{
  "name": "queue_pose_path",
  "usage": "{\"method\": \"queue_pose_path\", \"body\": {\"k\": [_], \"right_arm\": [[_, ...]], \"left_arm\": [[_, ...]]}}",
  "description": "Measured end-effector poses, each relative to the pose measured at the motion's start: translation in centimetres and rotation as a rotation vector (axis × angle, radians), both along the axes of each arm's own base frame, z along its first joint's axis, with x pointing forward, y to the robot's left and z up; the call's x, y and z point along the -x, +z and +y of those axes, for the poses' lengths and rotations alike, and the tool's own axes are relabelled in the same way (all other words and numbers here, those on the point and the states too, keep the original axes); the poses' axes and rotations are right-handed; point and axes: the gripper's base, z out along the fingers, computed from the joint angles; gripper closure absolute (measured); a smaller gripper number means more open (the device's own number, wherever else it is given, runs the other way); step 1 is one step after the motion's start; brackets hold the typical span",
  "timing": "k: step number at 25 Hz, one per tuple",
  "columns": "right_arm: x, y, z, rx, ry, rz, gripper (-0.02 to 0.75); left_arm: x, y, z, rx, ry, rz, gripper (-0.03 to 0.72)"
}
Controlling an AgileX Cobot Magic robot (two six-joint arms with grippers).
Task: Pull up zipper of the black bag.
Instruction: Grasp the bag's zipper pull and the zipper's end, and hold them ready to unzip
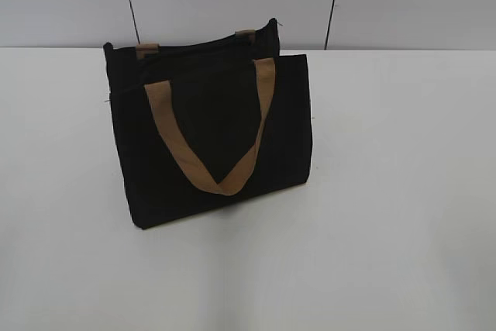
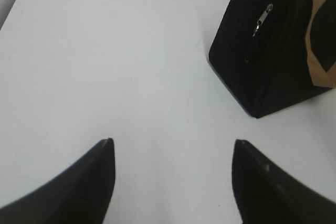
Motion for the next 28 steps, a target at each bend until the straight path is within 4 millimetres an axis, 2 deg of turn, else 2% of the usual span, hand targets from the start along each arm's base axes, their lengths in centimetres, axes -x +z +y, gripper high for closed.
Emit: {"method": "queue_pose_path", "body": {"k": [5,10,14,18,20,24,28], "right_arm": [[-1.3,2.4,0.0,0.0,0.0,0.047,0.265],[-3.7,4.8,0.0,0.0,0.0,0.12,0.265],[-5.3,5.7,0.3,-0.022,0.013,0.173,0.265],[-6.6,5.6,0.5,-0.038,0.027,0.232,0.265],[-7.0,5.5,0.5,-0.032,0.033,0.252,0.265],[-7.3,5.4,0.5,-0.015,0.05,0.262,0.265],[-7.6,5.3,0.5,-0.011,0.053,0.273,0.265]], "left_arm": [[-2.5,1.4,-0.1,-0.013,-0.001,0.029,0.167],[-6.2,2.1,-0.7,-0.076,-0.068,0.002,0.167],[-9.8,2.0,-1.5,-0.084,-0.141,0.018,0.167],[-14.0,0.7,-2.6,-0.045,-0.235,0.087,0.167],[-16.3,-0.7,-3.1,-0.045,-0.282,0.155,0.167],[-18.9,-2.8,-3.9,-0.079,-0.398,0.193,0.167],[-21.3,-4.4,-4.6,-0.097,-0.473,0.156,0.167]]}}
